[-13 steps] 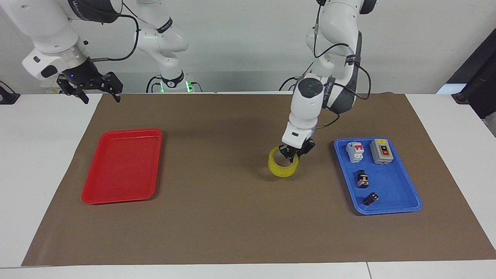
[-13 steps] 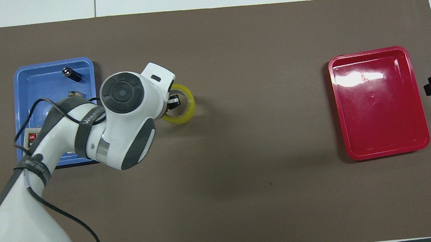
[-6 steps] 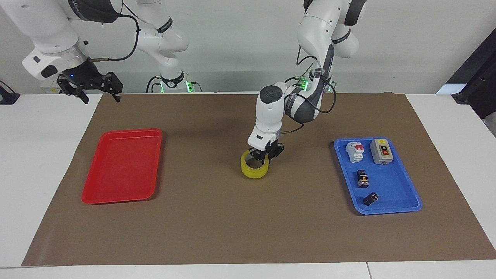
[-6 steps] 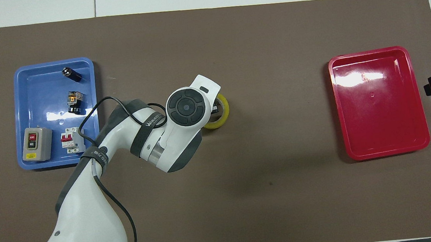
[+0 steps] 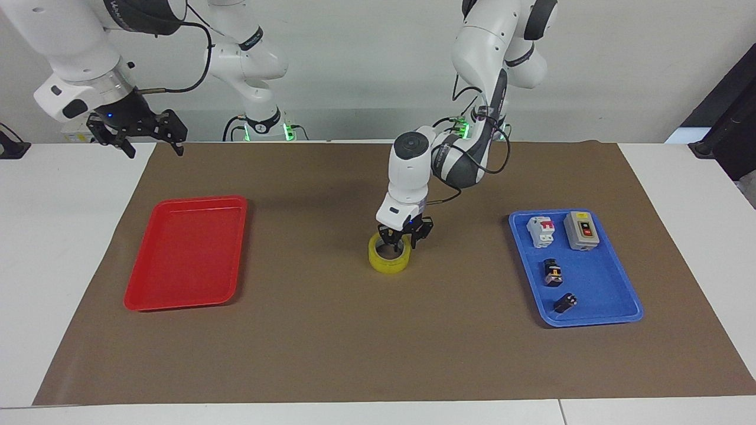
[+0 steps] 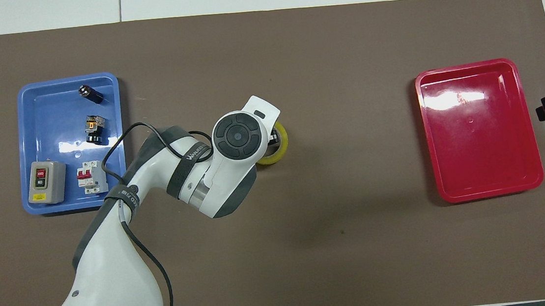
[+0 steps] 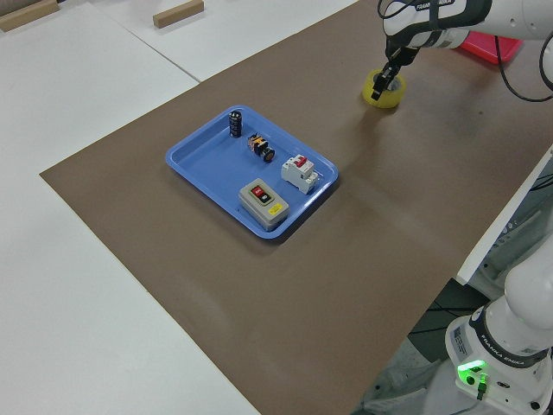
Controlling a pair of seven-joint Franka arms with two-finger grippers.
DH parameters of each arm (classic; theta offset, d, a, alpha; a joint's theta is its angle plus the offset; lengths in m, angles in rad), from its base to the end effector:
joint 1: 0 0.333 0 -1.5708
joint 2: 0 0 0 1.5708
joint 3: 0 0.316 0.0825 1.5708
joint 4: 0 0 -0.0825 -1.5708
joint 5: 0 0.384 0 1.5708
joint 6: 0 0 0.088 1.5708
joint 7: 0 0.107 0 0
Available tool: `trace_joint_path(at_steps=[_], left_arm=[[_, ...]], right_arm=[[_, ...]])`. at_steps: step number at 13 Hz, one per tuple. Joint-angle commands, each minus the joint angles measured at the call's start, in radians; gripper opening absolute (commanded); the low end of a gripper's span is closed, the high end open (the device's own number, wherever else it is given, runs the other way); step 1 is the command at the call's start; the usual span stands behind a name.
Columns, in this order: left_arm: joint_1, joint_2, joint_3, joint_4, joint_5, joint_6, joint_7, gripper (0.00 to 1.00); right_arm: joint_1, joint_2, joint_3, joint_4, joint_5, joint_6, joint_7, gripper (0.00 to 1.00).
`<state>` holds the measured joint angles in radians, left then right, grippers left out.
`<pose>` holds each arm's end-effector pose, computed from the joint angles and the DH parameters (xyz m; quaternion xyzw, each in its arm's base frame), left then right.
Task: Place and move tape with both arms
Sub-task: 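Lift the yellow tape with the left gripper and carry it toward the table center, then release the tape on the table while the right gripper reaches toward it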
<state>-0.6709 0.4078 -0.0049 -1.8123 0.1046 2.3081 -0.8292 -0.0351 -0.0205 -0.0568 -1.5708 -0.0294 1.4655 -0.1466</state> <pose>0.5117 -0.4072 0.3251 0.9973 0.0434 0.0589 0.0014 0.5343 -0.0530 0.6269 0.9987 0.0264 -0.0438 0.0089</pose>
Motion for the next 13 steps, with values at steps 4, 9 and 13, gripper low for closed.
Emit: trace_joint_path(at_steps=[4, 9, 13], left_arm=[[0.052, -0.166, 0.013, -0.091, 0.027, -0.015, 0.018, 1.0], [0.255, -0.325, 0.01, -0.104, -0.021, -0.234, 0.316, 1.0], [0.459, -0.429, 0.022, -0.046, -0.126, -0.404, 0.622, 1.0]], right_arm=[[-0.012, -0.012, 0.023, -0.018, 0.013, 0.015, -0.016, 1.0], [-0.008, -0.016, 0.029, -0.028, 0.012, 0.019, 0.001, 1.0], [0.113, -0.001, 0.058, -0.099, 0.052, 0.166, 0.108, 1.0]])
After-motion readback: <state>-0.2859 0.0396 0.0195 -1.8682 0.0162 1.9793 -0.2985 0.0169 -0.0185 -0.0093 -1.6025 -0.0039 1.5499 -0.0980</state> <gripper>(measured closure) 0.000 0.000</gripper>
